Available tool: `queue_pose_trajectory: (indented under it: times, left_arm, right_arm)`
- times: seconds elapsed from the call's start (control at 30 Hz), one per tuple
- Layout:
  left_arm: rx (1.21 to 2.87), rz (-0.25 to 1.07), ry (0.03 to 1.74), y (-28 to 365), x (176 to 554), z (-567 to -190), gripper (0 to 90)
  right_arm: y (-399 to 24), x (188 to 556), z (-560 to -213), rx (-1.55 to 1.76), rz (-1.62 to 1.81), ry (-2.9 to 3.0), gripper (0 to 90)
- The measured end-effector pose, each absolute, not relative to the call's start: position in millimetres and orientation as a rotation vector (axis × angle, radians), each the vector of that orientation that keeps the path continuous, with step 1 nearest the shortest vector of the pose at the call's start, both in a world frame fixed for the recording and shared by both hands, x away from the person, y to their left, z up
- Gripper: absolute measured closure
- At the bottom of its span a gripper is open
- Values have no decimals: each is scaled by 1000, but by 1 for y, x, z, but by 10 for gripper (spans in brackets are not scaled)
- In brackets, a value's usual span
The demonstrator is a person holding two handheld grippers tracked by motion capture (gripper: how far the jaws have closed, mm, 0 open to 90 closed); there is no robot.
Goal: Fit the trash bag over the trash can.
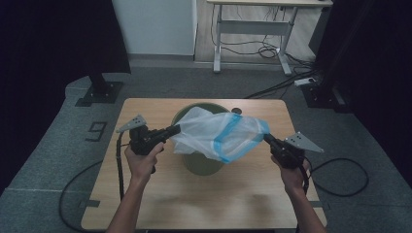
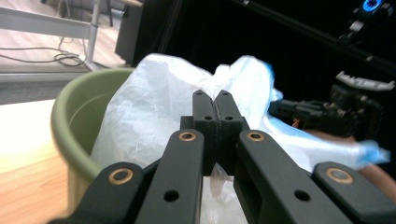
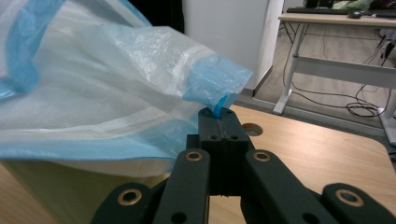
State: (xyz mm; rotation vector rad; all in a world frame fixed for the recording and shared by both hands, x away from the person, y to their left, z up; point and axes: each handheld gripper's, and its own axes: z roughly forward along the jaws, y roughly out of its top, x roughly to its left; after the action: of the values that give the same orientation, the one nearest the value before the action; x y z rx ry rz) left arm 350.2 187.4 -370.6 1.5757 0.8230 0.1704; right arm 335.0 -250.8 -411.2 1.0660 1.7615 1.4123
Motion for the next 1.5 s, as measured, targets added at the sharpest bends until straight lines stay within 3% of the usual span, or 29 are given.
queue_pose_trajectory:
  times: [0.73, 1.13, 1.4, 1.5]
  left_arm:
    - [1629, 173, 885, 209, 334, -415, 895]
    - [1608, 166, 951, 216, 346, -430, 895]
    - [1595, 187, 918, 216, 342, -419, 886]
    - [1620, 197, 897, 214, 339, -411, 833]
  right_arm:
    - [-232, 309, -455, 1024, 1425, 1915, 890]
    - [-217, 318, -481, 1048, 1401, 1995, 890]
    - [-211, 324, -485, 1059, 1398, 2007, 889]
    - [-212, 324, -484, 1058, 1394, 2006, 889]
